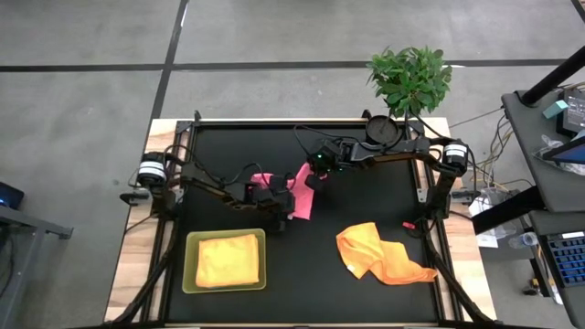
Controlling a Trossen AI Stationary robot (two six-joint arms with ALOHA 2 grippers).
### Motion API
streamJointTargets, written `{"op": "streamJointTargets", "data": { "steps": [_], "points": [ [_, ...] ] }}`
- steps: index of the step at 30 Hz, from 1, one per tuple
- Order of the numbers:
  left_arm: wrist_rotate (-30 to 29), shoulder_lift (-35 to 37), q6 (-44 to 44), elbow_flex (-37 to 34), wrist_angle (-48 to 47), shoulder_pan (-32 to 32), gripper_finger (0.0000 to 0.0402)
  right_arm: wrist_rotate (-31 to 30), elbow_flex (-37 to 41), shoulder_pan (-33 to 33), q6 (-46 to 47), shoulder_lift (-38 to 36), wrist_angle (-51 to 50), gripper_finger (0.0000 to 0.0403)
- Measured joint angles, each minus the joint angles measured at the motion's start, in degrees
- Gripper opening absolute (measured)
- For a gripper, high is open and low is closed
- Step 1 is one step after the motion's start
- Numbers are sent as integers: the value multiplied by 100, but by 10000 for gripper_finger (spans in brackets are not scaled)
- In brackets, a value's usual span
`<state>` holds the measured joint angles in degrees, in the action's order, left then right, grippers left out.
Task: Fold microfiber towels
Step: Fold the pink microfiber towel
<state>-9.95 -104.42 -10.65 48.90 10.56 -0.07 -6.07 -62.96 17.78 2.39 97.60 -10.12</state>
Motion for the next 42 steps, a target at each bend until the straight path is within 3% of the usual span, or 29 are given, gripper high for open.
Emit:
{"op": "streamJointTargets", "data": {
  "steps": [11,15,20,22,26,31,38,42],
  "points": [
    [-403,195,-25,-29,-133,-73,177,-1,15,-1,0,0,-5,9],
    [-405,197,-25,-30,-129,-73,126,1,20,0,0,0,-5,9],
    [-405,308,-204,-17,-138,-70,23,1,20,-1,-53,0,-4,9],
    [-405,447,-261,-6,-143,-70,9,1,11,-1,-71,0,-30,9],
    [-587,1027,-543,-5,-556,-70,1,3,-137,1,-87,-55,-407,9],
    [-879,2284,-649,-12,-1278,-79,0,299,-239,-17,-172,-331,-785,24],
    [-871,3796,-52,-138,-2051,-97,0,1428,-174,-63,-334,-505,-1044,90],
    [-707,4360,400,-415,-2582,-120,0,1544,68,-109,-457,-442,-945,135]
  ]
}}
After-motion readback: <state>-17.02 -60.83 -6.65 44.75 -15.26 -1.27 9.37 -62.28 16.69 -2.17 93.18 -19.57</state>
